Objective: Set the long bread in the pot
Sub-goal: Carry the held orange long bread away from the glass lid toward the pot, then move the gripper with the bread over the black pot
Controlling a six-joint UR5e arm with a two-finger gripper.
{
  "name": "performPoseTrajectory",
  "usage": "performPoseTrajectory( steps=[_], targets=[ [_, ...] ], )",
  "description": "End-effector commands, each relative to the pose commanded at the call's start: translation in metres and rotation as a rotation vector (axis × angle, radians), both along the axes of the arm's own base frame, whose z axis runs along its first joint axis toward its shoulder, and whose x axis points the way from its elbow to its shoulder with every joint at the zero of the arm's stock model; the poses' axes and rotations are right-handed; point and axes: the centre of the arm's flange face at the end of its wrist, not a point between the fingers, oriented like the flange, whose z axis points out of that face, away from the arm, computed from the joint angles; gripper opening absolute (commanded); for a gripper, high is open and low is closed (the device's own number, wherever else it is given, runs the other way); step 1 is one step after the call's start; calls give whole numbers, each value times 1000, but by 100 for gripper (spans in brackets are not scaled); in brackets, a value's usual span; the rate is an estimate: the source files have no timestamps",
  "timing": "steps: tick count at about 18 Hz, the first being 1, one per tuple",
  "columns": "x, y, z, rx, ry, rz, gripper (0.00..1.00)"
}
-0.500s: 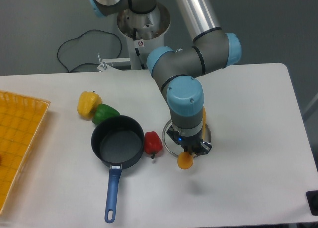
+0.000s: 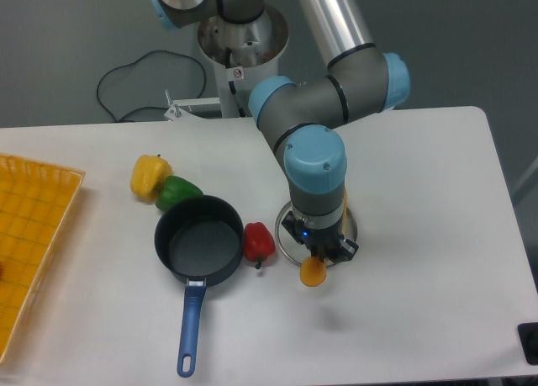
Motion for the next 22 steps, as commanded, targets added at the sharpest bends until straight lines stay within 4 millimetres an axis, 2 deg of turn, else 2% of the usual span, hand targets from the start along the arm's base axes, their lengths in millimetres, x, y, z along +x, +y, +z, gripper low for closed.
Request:
performPoseTrajectory(
  steps=[3, 10, 14, 20, 22],
  targets=[
    [2, -1, 4, 1, 1, 0, 10],
    [16, -9, 37, 108, -41, 40, 10],
    [27, -9, 43, 127, -70, 85, 10],
    [67, 19, 49, 177, -125, 188, 10],
    [81, 22, 49, 175, -132, 193, 10]
  ],
)
